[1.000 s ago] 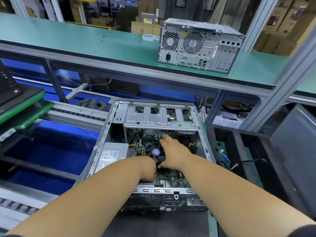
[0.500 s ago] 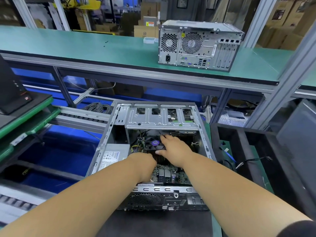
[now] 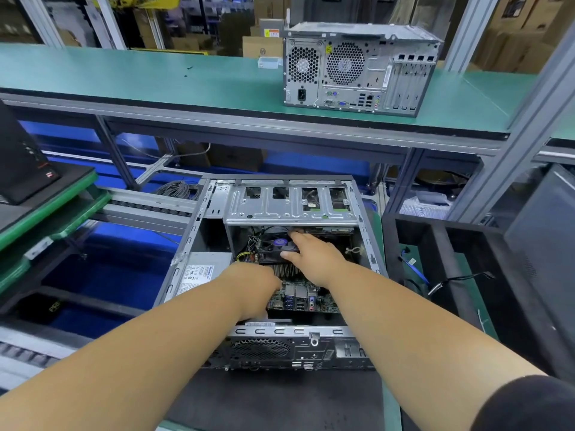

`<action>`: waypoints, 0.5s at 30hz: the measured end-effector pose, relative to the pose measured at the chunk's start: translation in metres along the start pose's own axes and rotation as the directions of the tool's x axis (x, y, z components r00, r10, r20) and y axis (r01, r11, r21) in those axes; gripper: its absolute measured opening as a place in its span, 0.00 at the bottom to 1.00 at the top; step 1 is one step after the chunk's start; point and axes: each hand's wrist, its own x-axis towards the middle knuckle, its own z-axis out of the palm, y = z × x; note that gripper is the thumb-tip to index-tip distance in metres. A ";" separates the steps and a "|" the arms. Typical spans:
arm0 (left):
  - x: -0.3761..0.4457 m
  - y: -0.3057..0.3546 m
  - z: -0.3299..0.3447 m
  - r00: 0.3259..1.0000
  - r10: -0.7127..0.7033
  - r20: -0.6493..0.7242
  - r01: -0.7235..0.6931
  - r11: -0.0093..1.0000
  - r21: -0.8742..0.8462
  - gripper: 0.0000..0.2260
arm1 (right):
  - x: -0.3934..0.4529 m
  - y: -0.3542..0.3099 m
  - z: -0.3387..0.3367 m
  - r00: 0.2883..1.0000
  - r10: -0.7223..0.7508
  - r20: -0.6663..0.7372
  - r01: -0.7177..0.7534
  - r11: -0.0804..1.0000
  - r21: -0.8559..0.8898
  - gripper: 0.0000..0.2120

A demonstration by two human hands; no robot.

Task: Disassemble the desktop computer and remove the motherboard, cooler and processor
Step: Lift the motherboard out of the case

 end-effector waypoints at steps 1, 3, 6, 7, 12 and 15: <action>0.000 0.001 0.000 1.000 0.010 -0.020 -0.010 1.000 0.025 0.12 | 0.000 0.000 -0.001 1.000 0.005 -0.006 -0.005 1.000 -0.008 0.30; 0.000 0.001 0.000 0.998 0.040 -0.048 -0.038 0.998 0.054 0.12 | -0.002 -0.001 -0.004 1.000 0.012 0.002 -0.012 1.000 0.002 0.29; -0.003 -0.004 0.001 0.994 0.049 -0.098 -0.049 0.999 0.005 0.09 | -0.011 -0.002 -0.013 0.997 0.033 0.063 -0.034 0.999 0.018 0.30; -0.004 -0.005 0.002 0.993 0.050 -0.106 -0.051 0.999 -0.009 0.09 | -0.015 -0.002 -0.018 0.996 0.044 0.074 -0.042 0.999 -0.031 0.29; -0.005 -0.011 0.001 0.991 0.097 -0.096 -0.105 0.991 -0.080 0.08 | -0.046 -0.001 -0.047 0.996 0.085 0.037 -0.072 0.961 -0.266 0.13; -0.006 -0.015 0.003 0.985 0.123 -0.119 -0.140 0.978 -0.152 0.09 | -0.067 -0.006 -0.054 0.932 0.104 0.347 0.007 0.953 -0.304 0.20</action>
